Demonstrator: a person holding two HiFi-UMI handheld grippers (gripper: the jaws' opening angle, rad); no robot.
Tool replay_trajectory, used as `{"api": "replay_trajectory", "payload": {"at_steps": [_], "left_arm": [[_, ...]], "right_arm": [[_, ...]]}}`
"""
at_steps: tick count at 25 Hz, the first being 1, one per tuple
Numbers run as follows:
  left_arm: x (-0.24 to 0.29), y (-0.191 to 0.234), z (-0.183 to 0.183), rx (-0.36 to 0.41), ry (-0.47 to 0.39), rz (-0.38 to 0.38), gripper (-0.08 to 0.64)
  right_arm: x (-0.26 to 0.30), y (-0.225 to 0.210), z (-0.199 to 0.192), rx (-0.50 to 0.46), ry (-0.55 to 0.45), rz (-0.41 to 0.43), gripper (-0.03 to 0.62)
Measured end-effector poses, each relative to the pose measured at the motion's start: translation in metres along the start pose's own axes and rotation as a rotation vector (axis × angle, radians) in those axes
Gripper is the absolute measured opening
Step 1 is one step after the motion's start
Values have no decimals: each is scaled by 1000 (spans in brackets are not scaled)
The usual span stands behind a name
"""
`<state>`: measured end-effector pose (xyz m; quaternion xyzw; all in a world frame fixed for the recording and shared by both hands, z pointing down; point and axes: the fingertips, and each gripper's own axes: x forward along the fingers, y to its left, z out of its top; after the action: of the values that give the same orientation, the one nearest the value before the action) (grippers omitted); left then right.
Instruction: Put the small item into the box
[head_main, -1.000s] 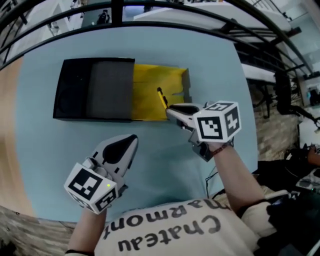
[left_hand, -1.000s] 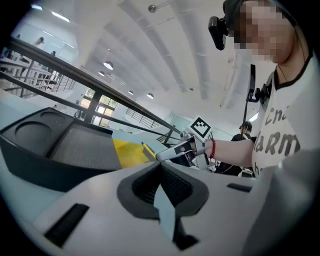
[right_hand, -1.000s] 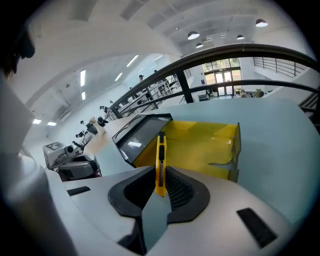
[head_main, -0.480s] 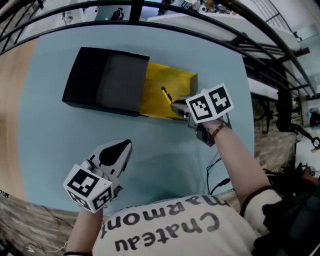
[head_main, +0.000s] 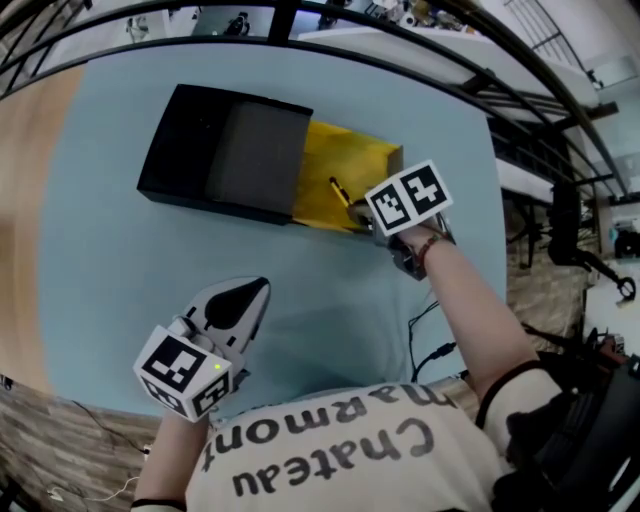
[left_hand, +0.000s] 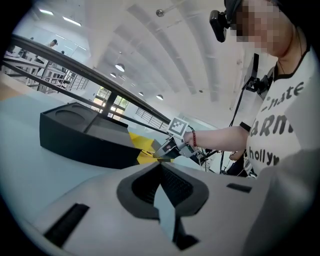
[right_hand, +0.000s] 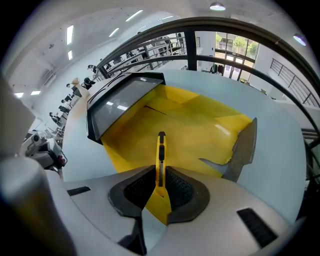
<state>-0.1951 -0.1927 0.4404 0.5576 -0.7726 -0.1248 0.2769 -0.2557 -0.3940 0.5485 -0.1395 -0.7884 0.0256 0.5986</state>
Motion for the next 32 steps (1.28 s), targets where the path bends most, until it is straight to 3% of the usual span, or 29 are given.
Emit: {"api": "replay_trajectory", "payload": {"at_steps": [7,14,19,32], "left_arm": [[-9,6,-4,-7,-6,-10,3],[-20,7,-8,-8,-4,-3,3],[-31,9,-6,-11,-14,12,3],[-52,16,-14,-21,-25,16,3]], "right_arm": [[9,-3,-2,-8,47,-33,74],[16,1,-4,43,65,-8,75],[16,-4,-6,12,96,-54,74],[20,-5,-5,13,125,-76,75]]}}
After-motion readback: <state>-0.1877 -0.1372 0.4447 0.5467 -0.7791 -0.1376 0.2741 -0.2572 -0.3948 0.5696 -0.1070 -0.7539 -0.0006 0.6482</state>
